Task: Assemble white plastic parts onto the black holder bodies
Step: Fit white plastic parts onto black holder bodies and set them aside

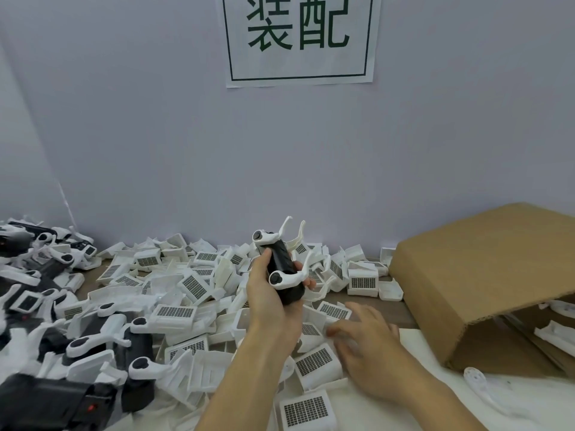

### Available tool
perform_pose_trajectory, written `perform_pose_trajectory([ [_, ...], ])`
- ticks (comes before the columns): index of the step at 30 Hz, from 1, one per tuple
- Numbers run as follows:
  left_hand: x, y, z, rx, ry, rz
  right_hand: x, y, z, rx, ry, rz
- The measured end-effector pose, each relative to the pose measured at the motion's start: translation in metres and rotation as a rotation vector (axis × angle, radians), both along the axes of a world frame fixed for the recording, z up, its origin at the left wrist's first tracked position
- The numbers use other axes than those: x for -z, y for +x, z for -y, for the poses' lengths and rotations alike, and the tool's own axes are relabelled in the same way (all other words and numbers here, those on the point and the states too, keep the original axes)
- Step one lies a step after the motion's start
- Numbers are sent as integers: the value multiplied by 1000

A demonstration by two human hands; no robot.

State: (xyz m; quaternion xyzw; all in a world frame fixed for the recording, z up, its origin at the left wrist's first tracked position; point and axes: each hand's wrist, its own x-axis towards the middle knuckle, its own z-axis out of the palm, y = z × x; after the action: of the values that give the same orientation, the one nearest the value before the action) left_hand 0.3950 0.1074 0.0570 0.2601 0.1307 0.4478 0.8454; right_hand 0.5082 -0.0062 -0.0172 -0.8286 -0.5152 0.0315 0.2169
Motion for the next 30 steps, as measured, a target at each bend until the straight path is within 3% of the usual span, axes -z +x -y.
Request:
perform_pose_trajectory([
  [5,2,3,1,-15,37,-39,-7,8,6,50,239,-14],
  [12,4,9,6,-3,82,-192,-24,11,25,92,697,-410],
  [16,9,15,11,-57,242,-430,-34,12,33,103,866,-743],
  [20,11,19,20,-80,425,-650,-49,20,36,42,1018,-951],
  [25,6,24,26,74,494,-854,-65,26,43,-219,909,-984],
  [30,1,22,32,307,363,-703,-67,22,47,-323,640,-814],
])
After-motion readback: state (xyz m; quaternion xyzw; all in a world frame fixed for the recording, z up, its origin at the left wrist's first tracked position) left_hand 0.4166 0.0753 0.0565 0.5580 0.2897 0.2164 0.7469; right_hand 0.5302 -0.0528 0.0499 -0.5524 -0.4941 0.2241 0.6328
